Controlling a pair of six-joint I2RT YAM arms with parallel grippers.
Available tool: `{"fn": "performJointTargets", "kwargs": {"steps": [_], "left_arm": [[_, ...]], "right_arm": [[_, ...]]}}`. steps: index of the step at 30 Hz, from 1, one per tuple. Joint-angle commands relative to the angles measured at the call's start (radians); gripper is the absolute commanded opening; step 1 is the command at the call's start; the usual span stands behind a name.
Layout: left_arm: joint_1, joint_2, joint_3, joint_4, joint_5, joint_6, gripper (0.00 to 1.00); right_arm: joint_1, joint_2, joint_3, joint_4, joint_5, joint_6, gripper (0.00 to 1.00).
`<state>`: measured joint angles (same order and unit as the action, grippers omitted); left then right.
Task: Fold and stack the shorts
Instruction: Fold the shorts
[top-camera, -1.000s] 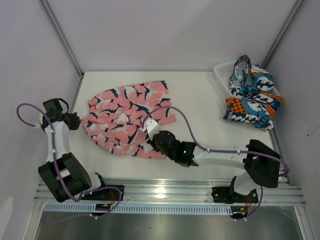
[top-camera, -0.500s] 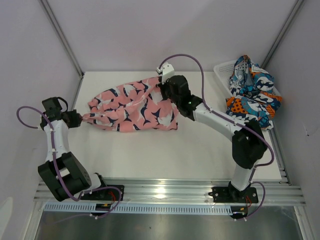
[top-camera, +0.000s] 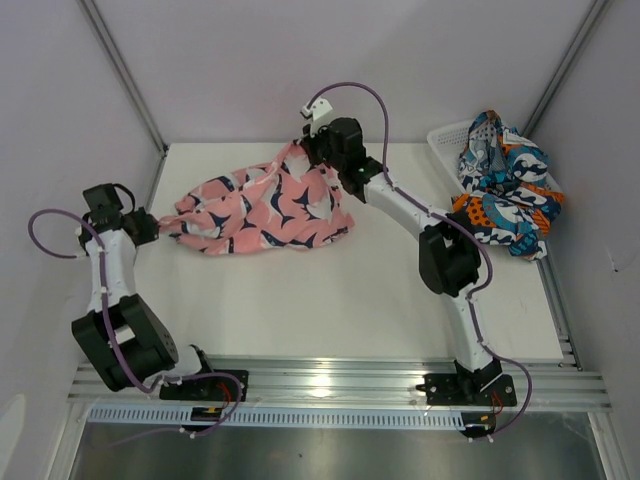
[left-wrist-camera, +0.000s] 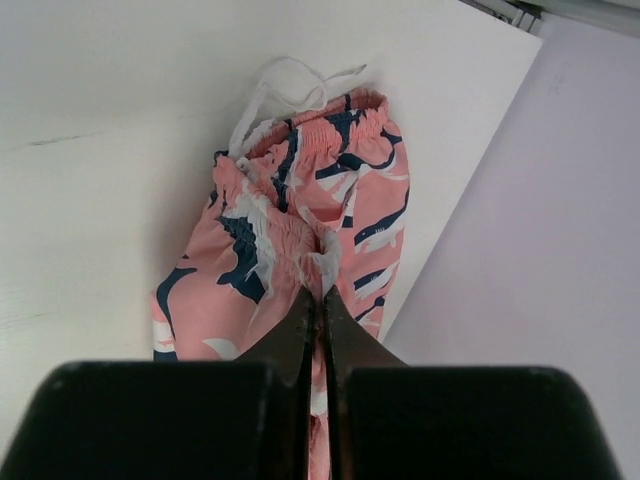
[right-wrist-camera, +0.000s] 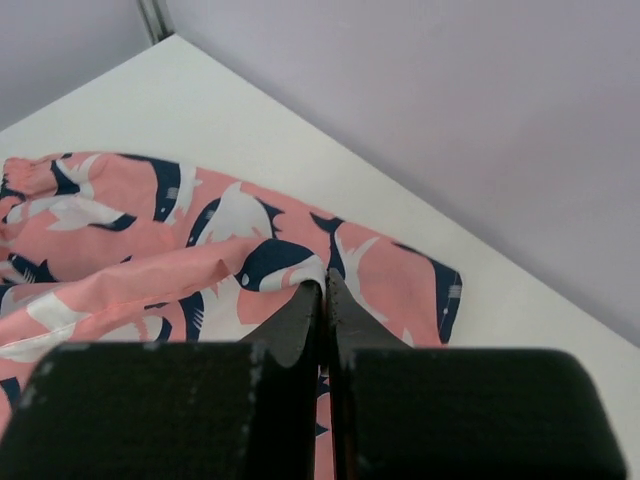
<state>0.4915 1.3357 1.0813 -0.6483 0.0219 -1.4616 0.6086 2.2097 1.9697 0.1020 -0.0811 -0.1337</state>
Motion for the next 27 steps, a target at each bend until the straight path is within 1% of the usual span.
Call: {"fn": "performJointTargets", "kwargs": {"steps": [1, 2, 5, 6, 7, 9, 10, 11, 13, 15, 20, 25, 27], "left_arm": [[-0.016, 0.074, 0.057, 0.032, -0.017, -0.081, 0.0], [-0.018, 0.094, 0.063, 0.035, -0.017, -0.104, 0.0], [-0.031, 0.173, 0.11, 0.032, -0.017, -0.123, 0.0], [-0.039, 0.196, 0.124, 0.027, -0.017, -0.126, 0.0], [-0.044, 0.219, 0.175, 0.006, -0.017, -0.132, 0.0], [-0.056, 0.299, 0.21, -0.031, -0.017, -0.128, 0.0], [-0.059, 0.325, 0.23, -0.046, -0.017, -0.12, 0.0], [-0.06, 0.377, 0.288, -0.062, -0.017, -0.117, 0.0], [-0.062, 0.422, 0.33, -0.076, -0.01, -0.097, 0.0], [-0.064, 0.471, 0.361, -0.07, 0.001, -0.097, 0.0], [-0.074, 0.514, 0.381, -0.056, -0.016, -0.111, 0.0], [-0.08, 0.514, 0.393, -0.079, -0.094, -0.149, 0.0], [-0.082, 0.51, 0.381, -0.042, -0.108, -0.143, 0.0]], "right_arm": [[-0.046, 0.106, 0.155, 0.024, -0.089, 0.02, 0.0], [-0.053, 0.128, 0.211, 0.024, -0.103, 0.043, 0.0], [-0.075, 0.194, 0.282, 0.047, -0.102, 0.072, 0.0], [-0.079, 0.206, 0.291, 0.057, -0.082, 0.077, 0.0], [-0.084, 0.218, 0.302, 0.073, -0.069, 0.082, 0.0], [-0.092, 0.252, 0.337, 0.082, -0.062, 0.094, 0.0], [-0.102, 0.264, 0.348, 0.088, -0.069, 0.1, 0.0], [-0.105, 0.292, 0.362, 0.09, -0.078, 0.106, 0.0], [-0.11, 0.323, 0.408, 0.091, -0.086, 0.111, 0.0], [-0.11, 0.357, 0.414, 0.123, -0.086, 0.112, 0.0], [-0.11, 0.413, 0.416, 0.214, -0.071, 0.138, 0.0], [-0.104, 0.472, 0.426, 0.329, -0.025, 0.17, 0.0], [-0.098, 0.501, 0.475, 0.326, 0.007, 0.167, 0.0]]}}
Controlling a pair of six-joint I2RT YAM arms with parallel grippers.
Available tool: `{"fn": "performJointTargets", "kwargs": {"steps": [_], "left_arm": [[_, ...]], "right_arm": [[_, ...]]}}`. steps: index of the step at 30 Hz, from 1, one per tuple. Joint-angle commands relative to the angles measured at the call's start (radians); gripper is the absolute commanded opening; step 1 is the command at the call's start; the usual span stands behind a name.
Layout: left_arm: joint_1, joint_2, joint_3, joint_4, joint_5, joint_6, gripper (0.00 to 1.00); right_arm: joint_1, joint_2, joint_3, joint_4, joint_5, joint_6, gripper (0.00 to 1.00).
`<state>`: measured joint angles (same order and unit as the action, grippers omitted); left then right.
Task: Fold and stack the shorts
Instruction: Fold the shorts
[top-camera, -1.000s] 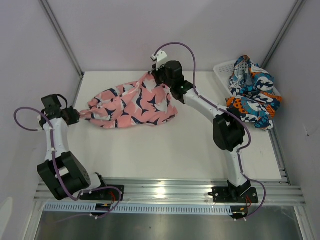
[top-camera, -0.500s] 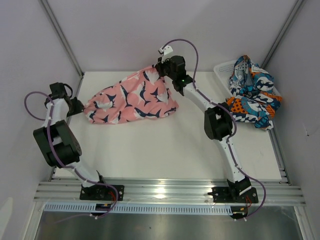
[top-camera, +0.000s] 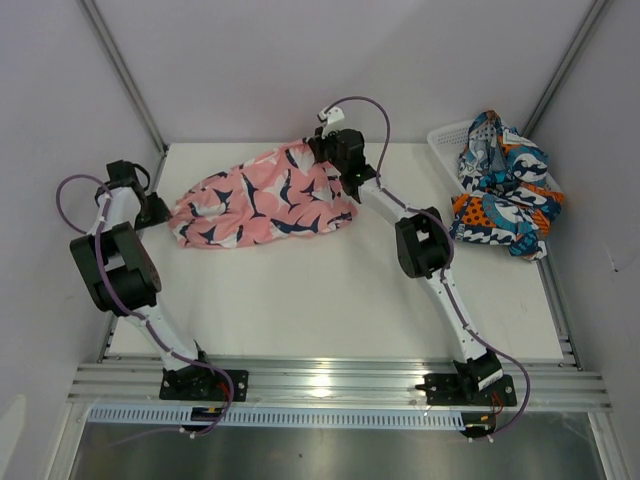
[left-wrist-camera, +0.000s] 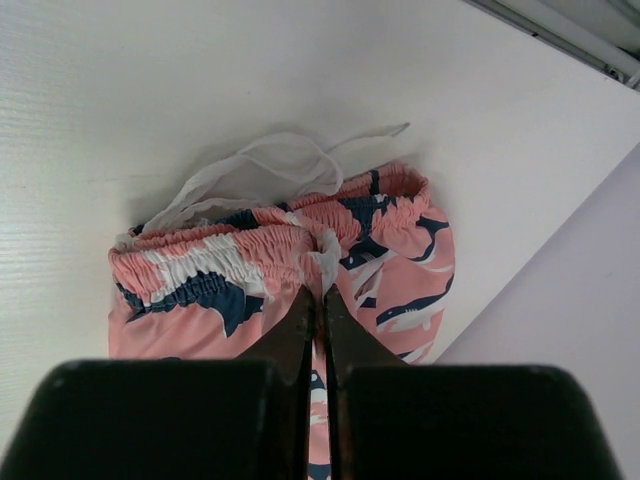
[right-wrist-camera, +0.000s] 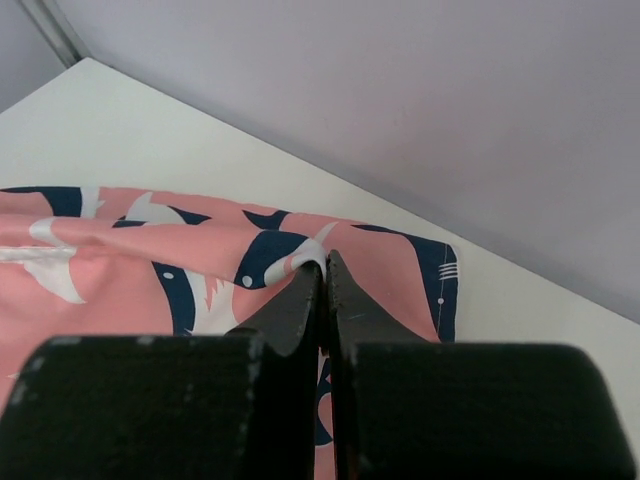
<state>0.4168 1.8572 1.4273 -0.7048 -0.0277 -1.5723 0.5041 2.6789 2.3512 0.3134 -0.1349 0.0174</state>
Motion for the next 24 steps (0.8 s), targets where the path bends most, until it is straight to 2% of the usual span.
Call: {"fn": "performJointTargets", "kwargs": {"steps": [1, 5, 8, 15, 17, 18, 19, 20, 21, 22, 24], "left_arm": [[-0.01, -0.009, 0.032, 0.018, -0.058, -0.043, 0.0], [-0.013, 0.013, 0.035, 0.079, -0.046, -0.026, 0.0], [-0.016, 0.029, 0.036, 0.189, -0.029, 0.018, 0.0], [-0.035, 0.051, 0.067, 0.272, -0.034, 0.049, 0.0], [-0.035, 0.06, 0.07, 0.3, -0.022, 0.075, 0.14], [-0.035, 0.065, 0.07, 0.329, -0.002, 0.087, 0.22], [-0.033, 0.071, 0.071, 0.334, 0.002, 0.103, 0.48], [-0.036, 0.074, 0.071, 0.34, 0.003, 0.113, 0.63], [-0.036, 0.074, 0.073, 0.358, 0.014, 0.135, 0.76], [-0.032, 0.07, 0.071, 0.357, 0.015, 0.136, 0.95], [-0.033, 0.057, 0.067, 0.378, 0.017, 0.167, 0.99]], "right_arm": [[0.01, 0.065, 0.123, 0.109, 0.061, 0.012, 0.0], [0.017, 0.098, 0.163, 0.154, 0.098, 0.007, 0.0], [0.016, 0.107, 0.168, 0.188, 0.135, -0.011, 0.0], [0.011, 0.114, 0.201, 0.214, 0.181, -0.045, 0.0], [0.008, 0.116, 0.214, 0.211, 0.193, -0.051, 0.03], [0.007, 0.116, 0.212, 0.211, 0.204, -0.054, 0.11], [0.007, 0.116, 0.211, 0.211, 0.218, -0.057, 0.23], [0.007, 0.116, 0.209, 0.21, 0.236, -0.06, 0.51], [0.007, 0.116, 0.209, 0.198, 0.238, -0.062, 0.61], [0.005, 0.11, 0.209, 0.185, 0.236, -0.066, 0.68], [0.005, 0.092, 0.191, 0.171, 0.245, -0.08, 0.71]]}}
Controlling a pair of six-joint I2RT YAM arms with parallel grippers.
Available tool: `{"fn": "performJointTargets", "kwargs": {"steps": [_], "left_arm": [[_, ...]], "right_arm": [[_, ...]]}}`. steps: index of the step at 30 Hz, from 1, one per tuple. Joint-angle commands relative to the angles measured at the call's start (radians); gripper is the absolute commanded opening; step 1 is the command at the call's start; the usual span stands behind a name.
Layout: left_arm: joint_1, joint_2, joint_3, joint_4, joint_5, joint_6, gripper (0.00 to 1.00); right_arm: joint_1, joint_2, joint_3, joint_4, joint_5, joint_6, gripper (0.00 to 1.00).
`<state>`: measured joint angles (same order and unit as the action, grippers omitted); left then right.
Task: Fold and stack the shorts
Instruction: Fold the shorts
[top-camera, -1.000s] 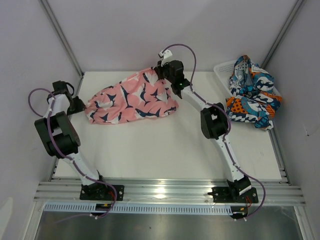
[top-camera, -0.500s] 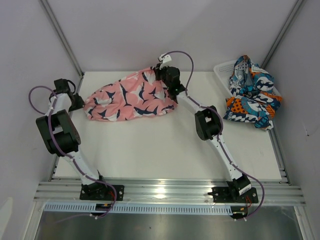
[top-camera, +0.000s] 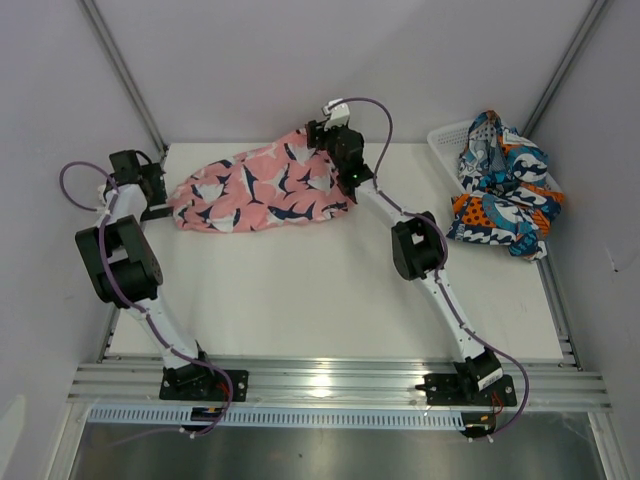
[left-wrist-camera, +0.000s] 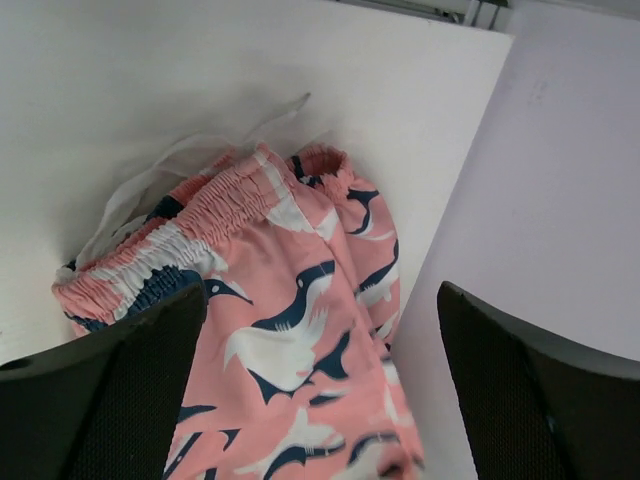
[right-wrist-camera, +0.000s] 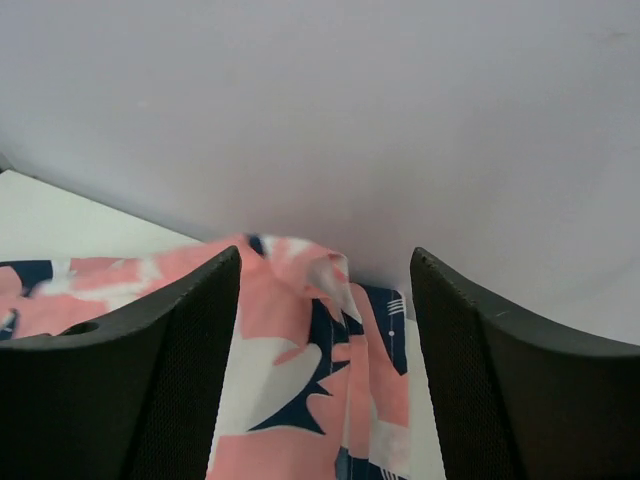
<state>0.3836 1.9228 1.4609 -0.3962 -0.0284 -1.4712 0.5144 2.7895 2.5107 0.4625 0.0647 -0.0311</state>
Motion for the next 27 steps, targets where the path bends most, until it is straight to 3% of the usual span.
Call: {"fn": "performJointTargets", "kwargs": {"steps": [1, 8, 11, 12, 13, 16, 21, 24, 27], "left_arm": [[0.0, -0.014, 0.036, 0.068, 0.015, 0.077, 0.99], [-0.017, -0.088, 0.058, 0.037, 0.015, 0.212, 0.99], [-0.04, -0.103, 0.081, -0.041, 0.005, 0.325, 0.99], [-0.049, -0.125, 0.076, -0.052, 0.002, 0.383, 0.99], [-0.07, -0.137, 0.069, -0.059, -0.002, 0.412, 0.99], [-0.11, -0.214, -0.031, -0.079, -0.044, 0.488, 0.99], [-0.141, -0.343, -0.215, 0.045, -0.024, 0.575, 0.99], [-0.198, -0.424, -0.341, 0.12, -0.021, 0.649, 0.99], [-0.248, -0.487, -0.407, 0.148, -0.048, 0.692, 0.99]], "right_arm": [[-0.005, -0.048, 0.02, 0.019, 0.047, -0.032, 0.71], [-0.03, -0.267, -0.148, -0.128, -0.002, 0.026, 0.74], [-0.062, -0.339, -0.145, -0.399, -0.08, 0.126, 0.76], [-0.074, -0.355, -0.145, -0.445, -0.112, 0.195, 0.79], [-0.098, -0.37, -0.148, -0.506, -0.184, 0.235, 0.89], [-0.134, -0.413, -0.182, -0.66, -0.314, 0.373, 0.98], [-0.152, -0.499, -0.338, -0.792, -0.407, 0.444, 0.8], [-0.16, -0.593, -0.493, -0.78, -0.448, 0.47, 0.68], [-0.175, -0.631, -0.617, -0.759, -0.532, 0.5, 0.65]]}}
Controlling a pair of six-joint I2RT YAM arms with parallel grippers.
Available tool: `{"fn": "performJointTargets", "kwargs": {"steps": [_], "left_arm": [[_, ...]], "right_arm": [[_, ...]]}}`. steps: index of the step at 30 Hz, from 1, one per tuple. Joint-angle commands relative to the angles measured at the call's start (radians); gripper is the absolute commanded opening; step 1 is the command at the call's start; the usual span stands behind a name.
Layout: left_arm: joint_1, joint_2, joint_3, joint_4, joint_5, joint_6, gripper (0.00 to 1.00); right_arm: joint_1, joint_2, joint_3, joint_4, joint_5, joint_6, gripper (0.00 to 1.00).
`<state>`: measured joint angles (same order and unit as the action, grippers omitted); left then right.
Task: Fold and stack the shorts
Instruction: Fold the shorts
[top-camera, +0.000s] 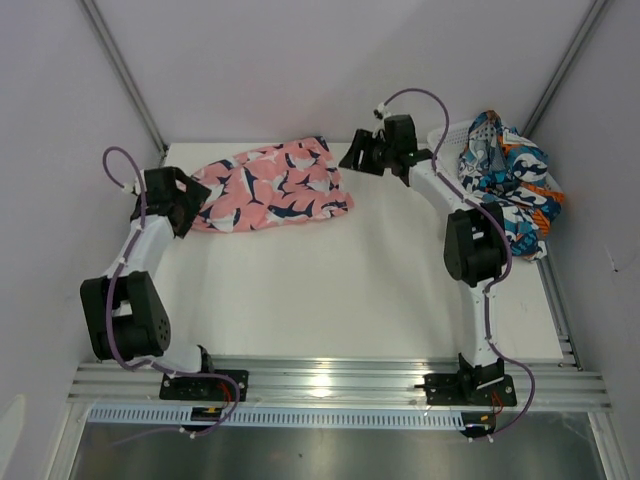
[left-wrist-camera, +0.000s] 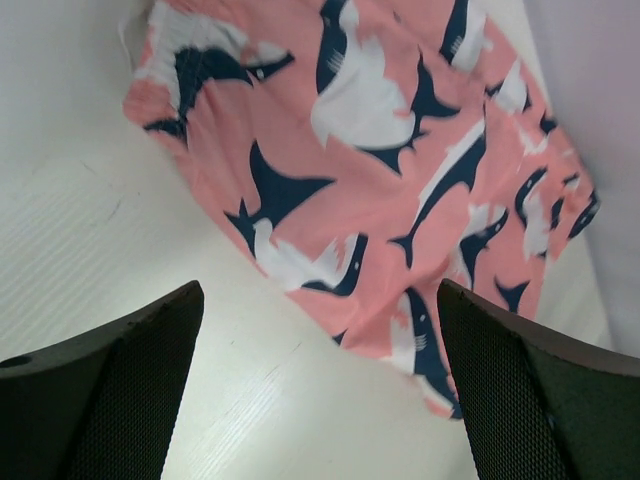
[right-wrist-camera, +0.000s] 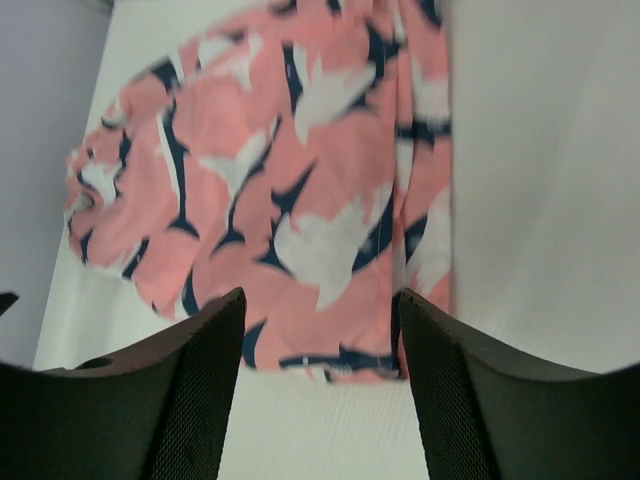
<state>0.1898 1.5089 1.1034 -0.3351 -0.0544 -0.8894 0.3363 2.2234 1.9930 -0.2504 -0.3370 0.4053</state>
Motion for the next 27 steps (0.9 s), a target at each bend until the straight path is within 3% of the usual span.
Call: {"fn": "performJointTargets", "kwargs": {"steps": [1, 10, 27], "left_arm": [[-0.085, -0.085, -0.062, 0.097, -0.034, 0.119, 0.99], [-0.165, -0.021, -0.091, 0.105, -0.018, 0.208, 0.99], [-0.165, 0.034, -0.057, 0.116, -0.013, 0.211, 0.99]], "right_arm": [[0.001, -0.074, -0.13, -0.03, -0.16, 0.072, 0.64], [-0.003, -0.099, -0.315, 0.106, -0.284, 0.142, 0.64], [-0.005, 0.048, -0.205, 0.169, -0.218, 0.135, 0.69]]}}
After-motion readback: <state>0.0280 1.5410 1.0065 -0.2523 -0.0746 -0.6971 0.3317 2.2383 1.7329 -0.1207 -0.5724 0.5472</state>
